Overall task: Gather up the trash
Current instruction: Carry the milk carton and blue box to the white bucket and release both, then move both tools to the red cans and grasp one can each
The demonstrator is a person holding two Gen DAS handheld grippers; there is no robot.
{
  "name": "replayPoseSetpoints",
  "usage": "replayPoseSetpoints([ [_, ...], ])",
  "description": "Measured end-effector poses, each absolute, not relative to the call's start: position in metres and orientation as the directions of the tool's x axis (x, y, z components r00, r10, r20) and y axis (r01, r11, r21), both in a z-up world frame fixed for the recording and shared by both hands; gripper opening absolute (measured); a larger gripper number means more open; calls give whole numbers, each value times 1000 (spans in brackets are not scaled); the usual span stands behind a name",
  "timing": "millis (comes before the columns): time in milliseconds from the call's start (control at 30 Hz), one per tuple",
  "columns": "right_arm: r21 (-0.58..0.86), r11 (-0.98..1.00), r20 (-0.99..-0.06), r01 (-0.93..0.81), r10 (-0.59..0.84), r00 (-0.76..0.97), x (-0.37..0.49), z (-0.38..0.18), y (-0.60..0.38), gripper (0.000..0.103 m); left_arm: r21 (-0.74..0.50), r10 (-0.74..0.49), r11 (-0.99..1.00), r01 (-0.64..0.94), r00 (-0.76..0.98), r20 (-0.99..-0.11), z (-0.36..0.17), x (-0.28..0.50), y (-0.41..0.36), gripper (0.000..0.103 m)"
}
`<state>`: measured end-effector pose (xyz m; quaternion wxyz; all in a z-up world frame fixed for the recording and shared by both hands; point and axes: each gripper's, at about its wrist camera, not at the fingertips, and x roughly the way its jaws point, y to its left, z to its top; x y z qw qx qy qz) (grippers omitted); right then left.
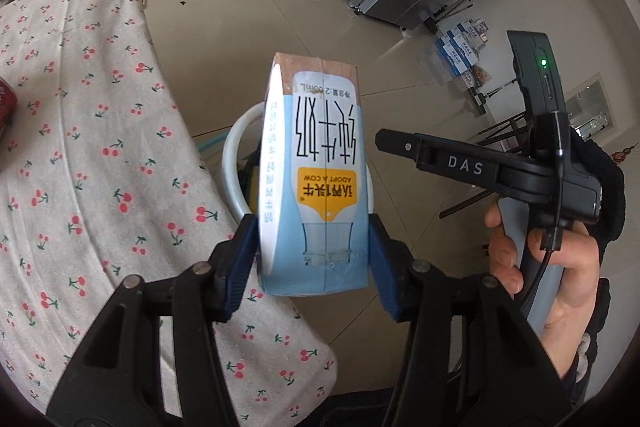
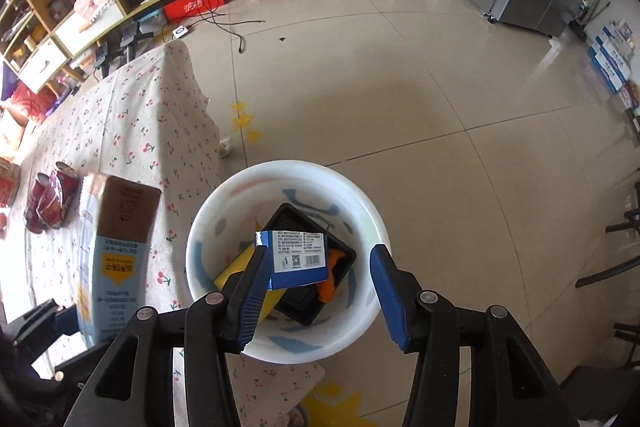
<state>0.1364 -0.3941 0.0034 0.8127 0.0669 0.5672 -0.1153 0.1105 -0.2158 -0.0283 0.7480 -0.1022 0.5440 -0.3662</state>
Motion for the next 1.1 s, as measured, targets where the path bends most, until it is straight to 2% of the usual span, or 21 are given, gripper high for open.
replayPoseSetpoints([
  [233, 50, 907, -906, 418, -134, 401, 126, 26, -431, 52, -550, -644, 693, 467, 56, -763, -45, 107, -271, 55],
  [367, 94, 884, -893, 458, -129, 431, 120, 34, -442, 52, -544, -642, 699, 464, 70, -764, -53, 114, -300, 55],
  [400, 107, 881, -890, 462, -122, 439, 119, 35, -443, 52, -531, -636, 702, 474, 82, -767, -56, 115, -308, 58],
  [433, 118, 878, -888, 464, -116, 444, 119, 35, -444, 52, -519, -627, 702, 488, 79, -775, -59, 115, -315, 65],
  [500, 130, 876, -888, 465, -105, 447, 120, 34, -444, 52, -495, -599, 719, 488, 74, -797, -67, 116, -319, 67],
  [867, 154, 888, -888, 433, -68, 456, 128, 32, -433, 52, -502, -615, 737, 453, 141, -775, -47, 121, -258, 67],
  [1100, 171, 898, -890, 404, -35, 455, 134, 29, -421, 52, -448, -564, 798, 403, 237, -791, -23, 133, -188, 67],
])
